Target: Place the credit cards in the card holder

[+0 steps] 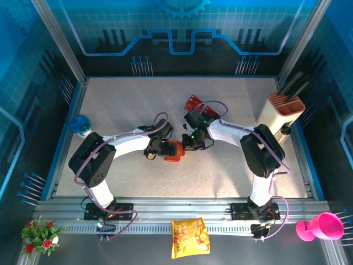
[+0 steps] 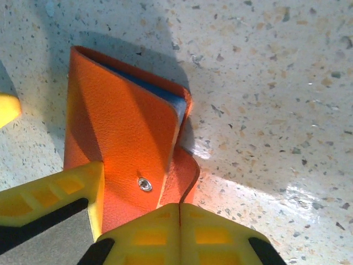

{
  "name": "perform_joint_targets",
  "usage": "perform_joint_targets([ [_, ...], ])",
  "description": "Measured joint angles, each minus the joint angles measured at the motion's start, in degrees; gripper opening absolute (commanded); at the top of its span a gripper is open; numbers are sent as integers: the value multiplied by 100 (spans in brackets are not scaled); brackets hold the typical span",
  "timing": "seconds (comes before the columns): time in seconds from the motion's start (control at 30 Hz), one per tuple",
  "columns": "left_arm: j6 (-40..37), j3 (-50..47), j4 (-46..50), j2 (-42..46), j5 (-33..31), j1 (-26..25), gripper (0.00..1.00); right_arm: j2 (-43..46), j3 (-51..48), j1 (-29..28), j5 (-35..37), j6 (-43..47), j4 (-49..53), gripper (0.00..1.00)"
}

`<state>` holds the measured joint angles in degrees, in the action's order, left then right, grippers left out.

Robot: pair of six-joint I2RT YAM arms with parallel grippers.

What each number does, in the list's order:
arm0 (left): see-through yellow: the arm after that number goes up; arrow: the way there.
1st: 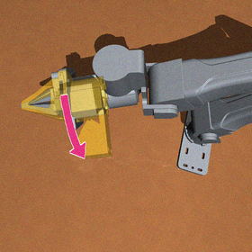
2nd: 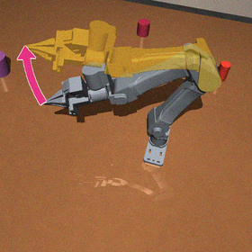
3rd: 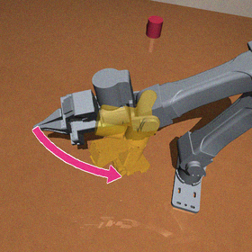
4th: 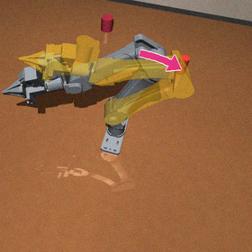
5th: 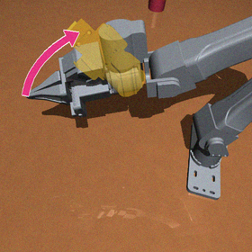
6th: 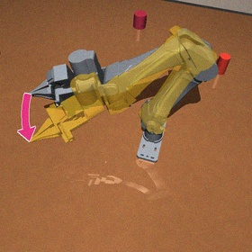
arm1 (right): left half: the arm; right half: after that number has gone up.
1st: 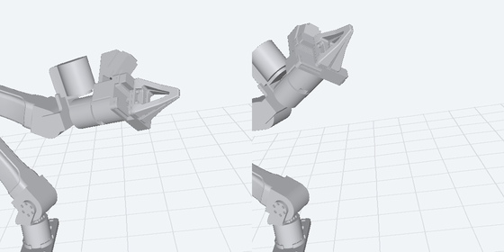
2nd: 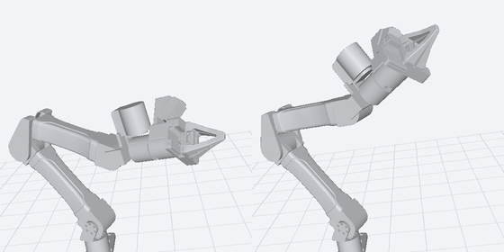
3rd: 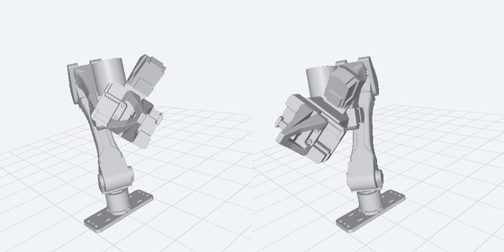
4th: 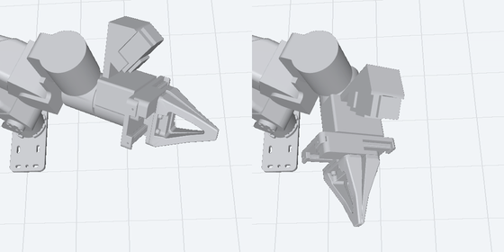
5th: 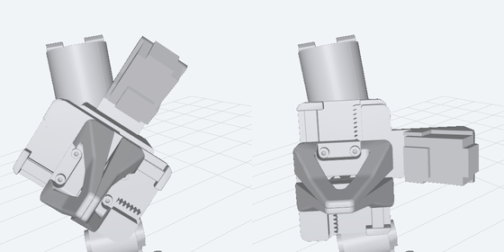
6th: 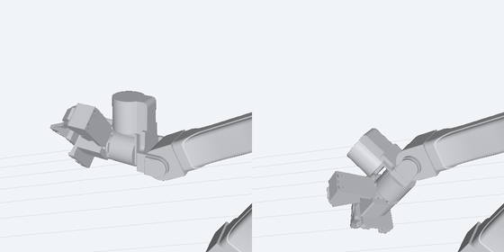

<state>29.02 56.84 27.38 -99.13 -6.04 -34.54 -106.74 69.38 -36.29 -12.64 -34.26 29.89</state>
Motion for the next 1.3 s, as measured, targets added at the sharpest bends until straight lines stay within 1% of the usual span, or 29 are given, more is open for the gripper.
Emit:
perform_joint_targets([
  [0.7, 61, 0, -4, -4, -22, -13, 99, -4, -7, -2, -457, -275, -326, 0],
  [1.3, 63, 0, -7, -15, -22, -13, 99, -393, 94, -4, -715, -476, -551, 0],
])
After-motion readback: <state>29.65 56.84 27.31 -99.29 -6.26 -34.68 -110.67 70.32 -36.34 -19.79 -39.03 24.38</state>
